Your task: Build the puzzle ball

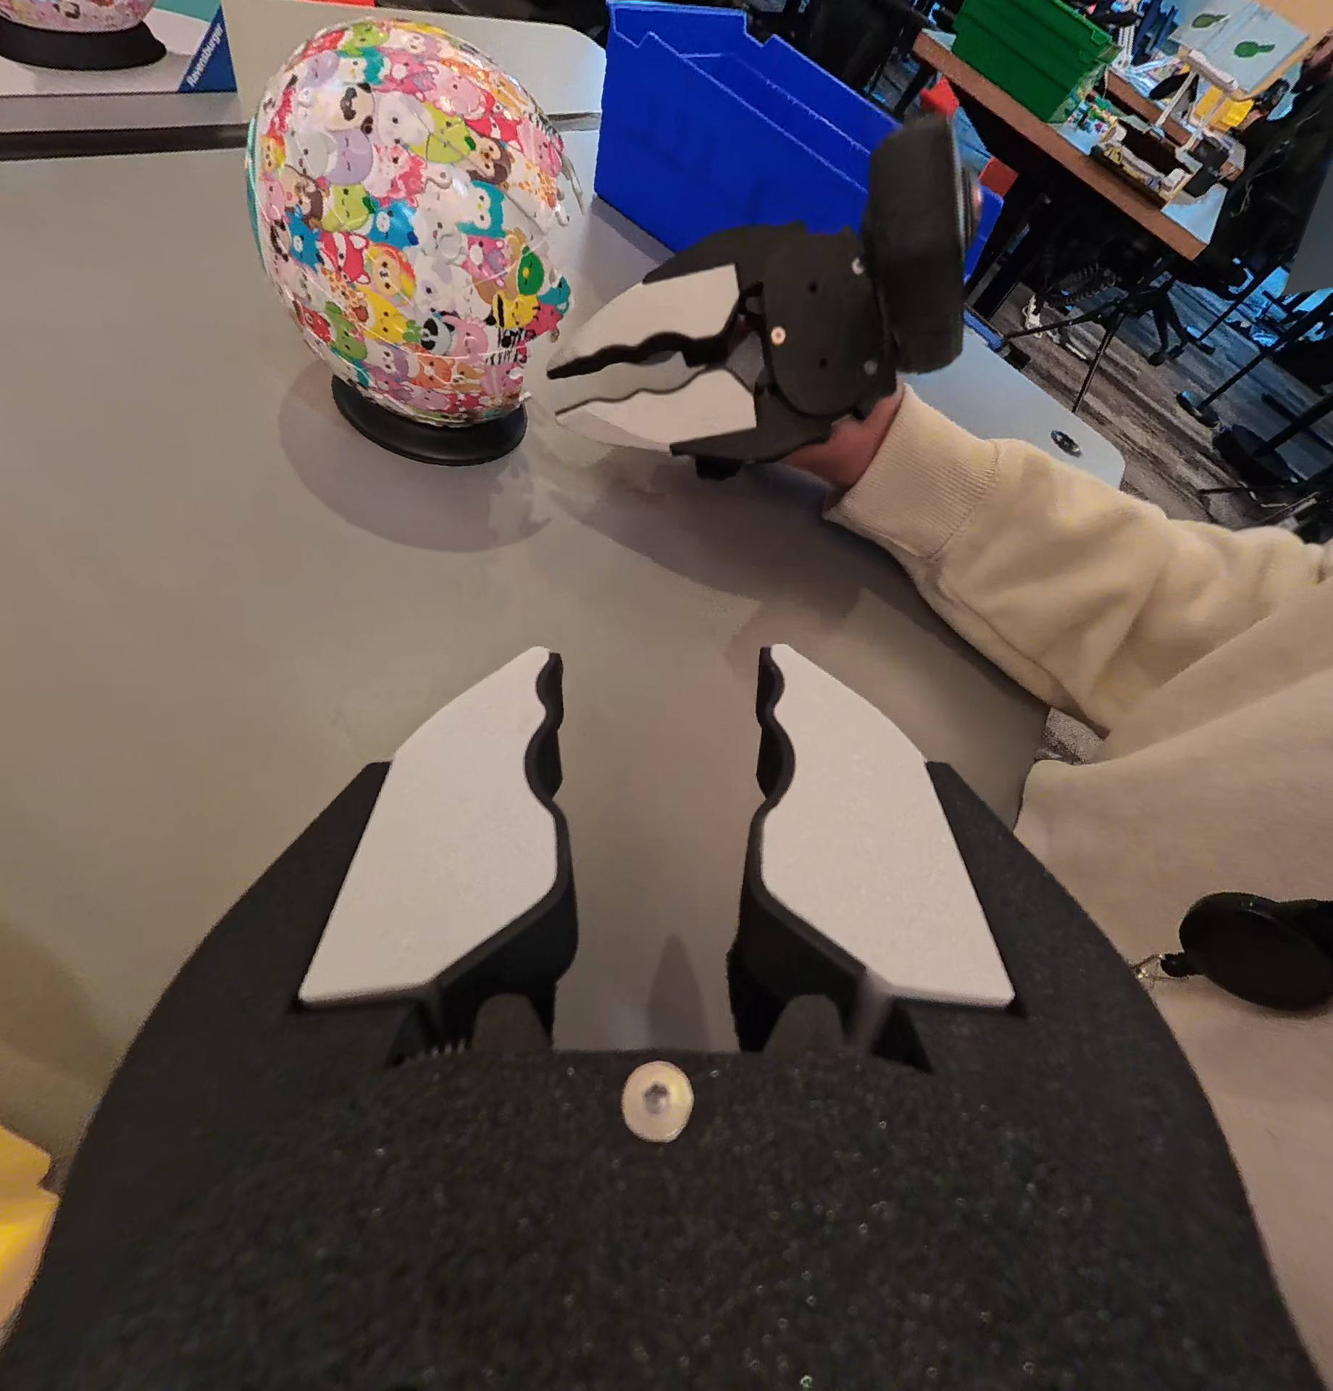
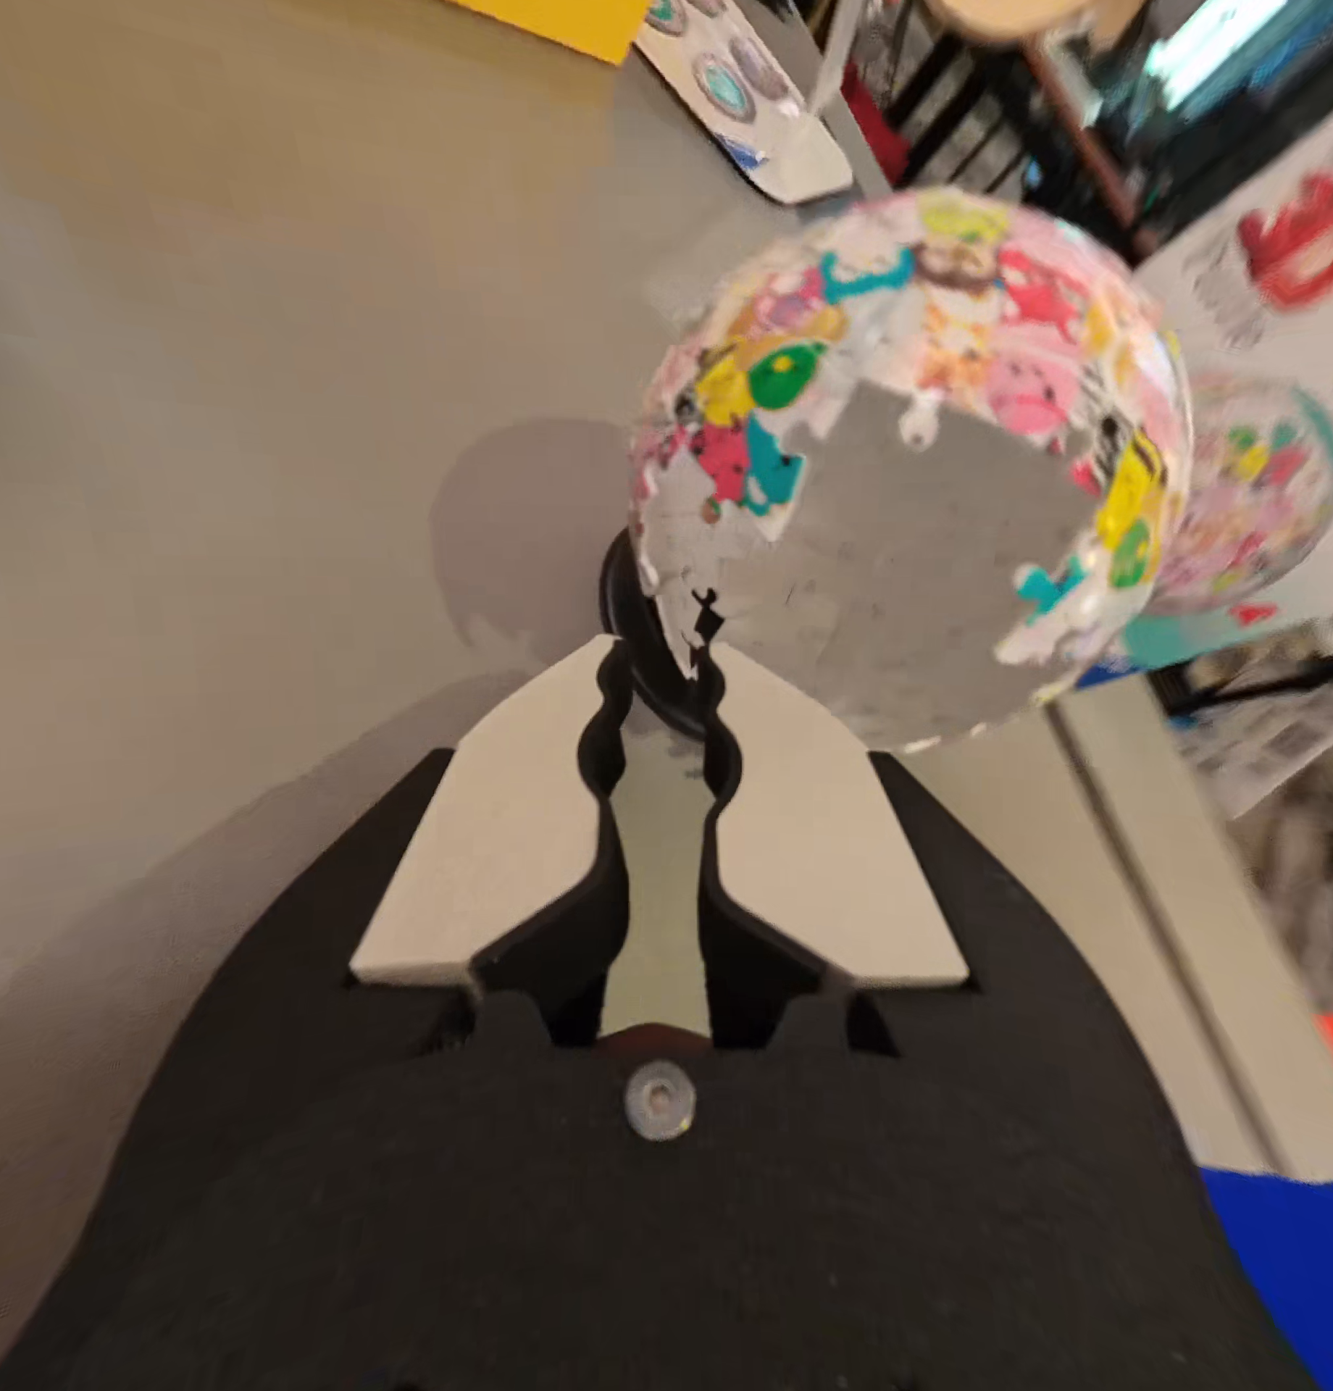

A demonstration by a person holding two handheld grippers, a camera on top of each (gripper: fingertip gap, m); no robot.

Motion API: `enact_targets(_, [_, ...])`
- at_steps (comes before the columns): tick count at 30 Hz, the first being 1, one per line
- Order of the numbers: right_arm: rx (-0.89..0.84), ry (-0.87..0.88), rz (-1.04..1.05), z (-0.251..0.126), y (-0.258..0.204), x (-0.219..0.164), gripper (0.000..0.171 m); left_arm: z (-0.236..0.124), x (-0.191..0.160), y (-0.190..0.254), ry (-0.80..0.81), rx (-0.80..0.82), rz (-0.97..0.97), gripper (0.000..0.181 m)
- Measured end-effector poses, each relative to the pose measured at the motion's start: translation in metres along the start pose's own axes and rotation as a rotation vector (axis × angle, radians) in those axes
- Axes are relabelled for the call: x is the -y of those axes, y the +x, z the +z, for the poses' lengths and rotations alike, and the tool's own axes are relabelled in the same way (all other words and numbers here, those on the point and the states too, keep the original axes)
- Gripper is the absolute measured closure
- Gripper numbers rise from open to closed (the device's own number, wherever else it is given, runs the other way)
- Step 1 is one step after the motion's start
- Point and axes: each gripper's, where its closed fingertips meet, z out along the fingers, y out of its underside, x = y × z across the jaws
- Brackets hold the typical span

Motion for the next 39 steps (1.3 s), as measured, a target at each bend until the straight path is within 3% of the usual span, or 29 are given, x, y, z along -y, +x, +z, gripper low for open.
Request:
enact_targets(6, [-0.056,0.028,-0.271,0.016,0.0,-0.002,0.159,0.007,-0.003,-0.006,0.011,0.023,0.011,0.132])
enact_targets(12, [-0.042,0.02,-0.272,0.023,0.005,-0.008,0.162,0.021,0.001,-0.003,0.116,0.025,0.009,0.132])
enact_targets(24, [-0.095,-0.118,-0.354,0.03,0.012,-0.006,0.17,0.041,0.013,0.014,0.081,0.023,0.077,0.135])
enact_targets(31, [-0.033,-0.229,-0.499,0.031,0.014,-0.008,0.169,0.039,0.012,0.015,0.073,0.023,0.073,0.136])
enact_targets(39, [0.042,-0.309,-0.527,0.033,0.011,-0.009,0.169,0.038,0.016,0.015,0.081,0.027,0.074,0.136])
